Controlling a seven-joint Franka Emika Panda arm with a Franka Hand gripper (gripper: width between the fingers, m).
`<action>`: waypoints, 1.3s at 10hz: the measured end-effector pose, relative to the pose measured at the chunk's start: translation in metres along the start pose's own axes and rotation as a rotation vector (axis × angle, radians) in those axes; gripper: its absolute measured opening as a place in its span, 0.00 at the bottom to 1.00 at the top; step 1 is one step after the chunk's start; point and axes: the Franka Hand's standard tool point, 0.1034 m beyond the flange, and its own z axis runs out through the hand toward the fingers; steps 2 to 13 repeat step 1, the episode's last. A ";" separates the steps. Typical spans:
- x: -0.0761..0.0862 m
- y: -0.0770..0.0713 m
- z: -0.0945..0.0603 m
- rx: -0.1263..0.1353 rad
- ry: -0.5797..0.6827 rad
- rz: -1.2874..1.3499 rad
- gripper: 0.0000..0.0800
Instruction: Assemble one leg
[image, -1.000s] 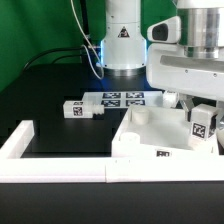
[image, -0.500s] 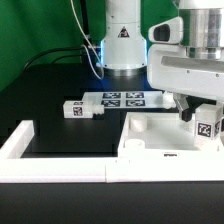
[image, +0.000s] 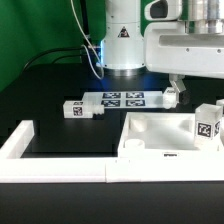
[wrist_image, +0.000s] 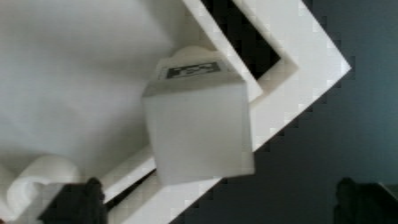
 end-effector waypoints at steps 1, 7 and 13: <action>0.000 0.000 0.000 0.000 0.000 0.000 0.81; 0.000 0.000 0.000 0.000 0.000 0.000 0.81; 0.000 0.000 0.000 0.000 0.000 0.000 0.81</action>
Offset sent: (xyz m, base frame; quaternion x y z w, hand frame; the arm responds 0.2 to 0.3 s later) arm 0.0000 0.0000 0.0000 0.0000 0.0000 0.0000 1.0000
